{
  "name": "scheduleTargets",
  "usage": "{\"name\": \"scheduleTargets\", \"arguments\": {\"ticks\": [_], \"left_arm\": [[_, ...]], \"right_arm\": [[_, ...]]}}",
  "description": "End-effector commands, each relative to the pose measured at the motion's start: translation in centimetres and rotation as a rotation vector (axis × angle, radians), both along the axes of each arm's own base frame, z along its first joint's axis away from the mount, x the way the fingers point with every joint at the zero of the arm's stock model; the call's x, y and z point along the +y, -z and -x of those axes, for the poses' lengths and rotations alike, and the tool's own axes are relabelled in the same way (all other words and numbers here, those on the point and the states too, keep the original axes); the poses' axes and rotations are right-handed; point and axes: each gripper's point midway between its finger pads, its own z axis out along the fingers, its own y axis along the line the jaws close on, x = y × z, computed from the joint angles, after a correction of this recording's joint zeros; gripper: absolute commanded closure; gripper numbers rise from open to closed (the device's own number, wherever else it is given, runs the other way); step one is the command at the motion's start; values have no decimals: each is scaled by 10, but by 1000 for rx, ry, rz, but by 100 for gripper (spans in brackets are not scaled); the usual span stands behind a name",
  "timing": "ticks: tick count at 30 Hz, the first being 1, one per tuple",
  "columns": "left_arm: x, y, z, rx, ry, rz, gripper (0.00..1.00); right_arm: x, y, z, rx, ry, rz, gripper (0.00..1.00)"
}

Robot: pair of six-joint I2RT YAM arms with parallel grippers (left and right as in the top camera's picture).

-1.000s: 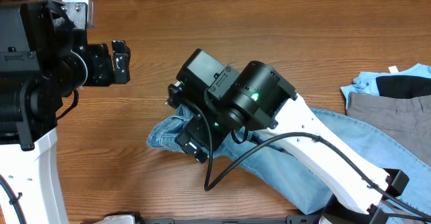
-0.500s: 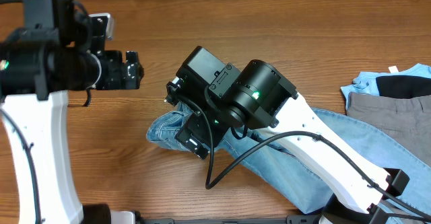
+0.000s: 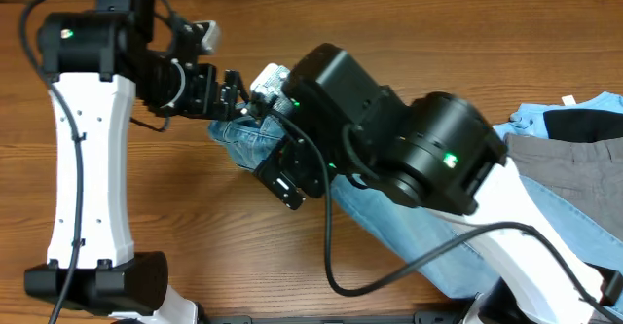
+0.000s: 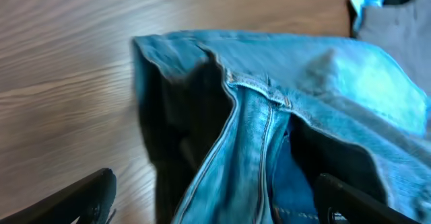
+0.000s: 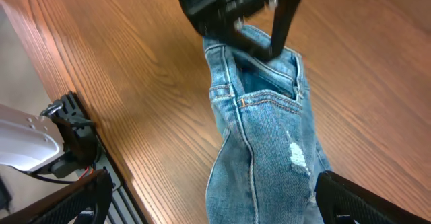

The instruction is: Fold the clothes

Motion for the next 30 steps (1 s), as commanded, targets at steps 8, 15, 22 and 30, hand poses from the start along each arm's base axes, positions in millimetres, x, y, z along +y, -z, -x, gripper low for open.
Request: {"name": "scheduleTargets", "arguments": {"ticks": [8,15,22,30], "left_arm": [[-33,26,16,58,193,119,4],[-51,61,35,148,288,190,10],[-46,34,18,18,280,211,0],[-21,-12,17,-196,300,133,0]], "right_arm": [[-6,-23,-8,-86,34,-42,0],[-5,-29,-20,-138,70,-51,0],[-7,-29,-24,-154,90,-42,0],[-25,-42,-55,-245,285,-43,0]]}}
